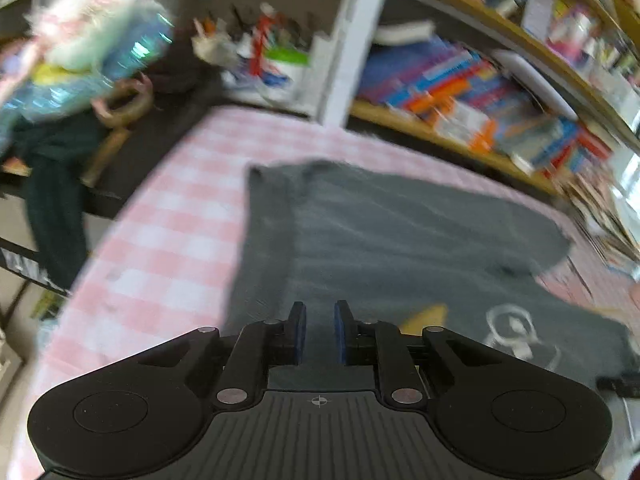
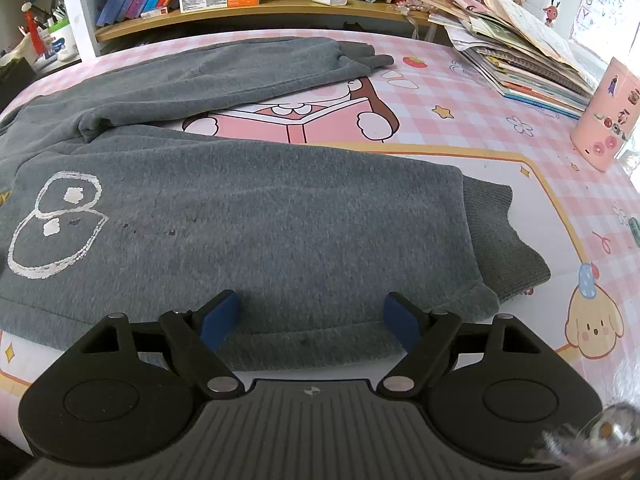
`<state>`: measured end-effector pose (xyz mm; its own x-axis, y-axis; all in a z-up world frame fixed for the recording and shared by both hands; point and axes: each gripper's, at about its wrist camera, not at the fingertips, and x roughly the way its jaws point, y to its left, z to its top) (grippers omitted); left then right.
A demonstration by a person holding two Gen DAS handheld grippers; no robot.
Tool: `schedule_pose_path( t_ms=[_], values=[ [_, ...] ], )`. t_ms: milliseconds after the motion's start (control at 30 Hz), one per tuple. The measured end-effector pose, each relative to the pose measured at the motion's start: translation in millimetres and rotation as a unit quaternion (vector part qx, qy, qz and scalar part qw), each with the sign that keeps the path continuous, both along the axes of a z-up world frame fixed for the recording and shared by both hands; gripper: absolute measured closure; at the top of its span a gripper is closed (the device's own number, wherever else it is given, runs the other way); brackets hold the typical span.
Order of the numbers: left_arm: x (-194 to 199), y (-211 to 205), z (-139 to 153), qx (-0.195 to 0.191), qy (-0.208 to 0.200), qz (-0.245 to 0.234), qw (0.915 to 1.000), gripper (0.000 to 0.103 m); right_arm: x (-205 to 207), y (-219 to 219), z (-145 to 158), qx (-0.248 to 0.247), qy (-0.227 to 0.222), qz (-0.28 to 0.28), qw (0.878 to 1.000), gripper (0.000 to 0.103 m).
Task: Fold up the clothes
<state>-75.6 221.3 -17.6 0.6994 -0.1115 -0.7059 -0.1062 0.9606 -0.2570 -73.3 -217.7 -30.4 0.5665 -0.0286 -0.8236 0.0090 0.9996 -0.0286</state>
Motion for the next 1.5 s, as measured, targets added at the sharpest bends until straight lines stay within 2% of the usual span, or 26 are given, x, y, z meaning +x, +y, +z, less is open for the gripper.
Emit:
schedule_pose_path(
  t_ms=[67,167,267,467,600,700,800,1000,1133,1333,1500],
  values=[
    [3,-5,-10,-0.008,0.02,-0.007,0.9998,0.088,-1,0,0,0.001,0.0,-0.001,1.0,0.024],
    [2,6,-23,-0.021,0.049,0.014,0.9985,0.091,-2,-1,0,0.001,0.0,-0.001,1.0,0.024],
    [-2,15,-25,-0.048,0.043,0.023,0.9977,0.09,-4,-2,0,0.001,0.0,-0.001,1.0,0.024],
    [-2,3,-17,-0.04,0.033,0.006,0.9986,0.088,-4,2,1,-0.004,0.001,-0.005,1.0,0.024],
    [-2,-11,-6,-0.028,0.015,-0.02,0.9993,0.074,-7,9,5,-0.013,-0.008,0.001,1.0,0.028],
    [0,-19,2,-0.012,0.006,-0.039,0.9991,0.068,-10,16,12,-0.012,-0.022,0.014,1.0,0.028],
    [0,-26,4,-0.002,0.003,-0.058,0.9983,0.054,-13,23,17,-0.009,-0.033,0.023,0.999,0.028],
    [-3,-39,5,0.014,0.0,-0.096,0.9953,0.036,-20,29,21,-0.004,-0.035,0.029,0.999,0.027],
    [-4,-48,6,0.025,-0.002,-0.121,0.9924,0.029,-27,34,21,-0.006,-0.034,0.027,0.999,0.026],
    [-7,-52,4,0.035,0.001,-0.134,0.9903,0.02,-33,40,23,-0.011,-0.034,0.029,0.999,0.023],
    [-10,-54,2,0.043,0.004,-0.145,0.9885,0.017,-33,42,28,-0.011,-0.039,0.03,0.999,0.017]
  ],
)
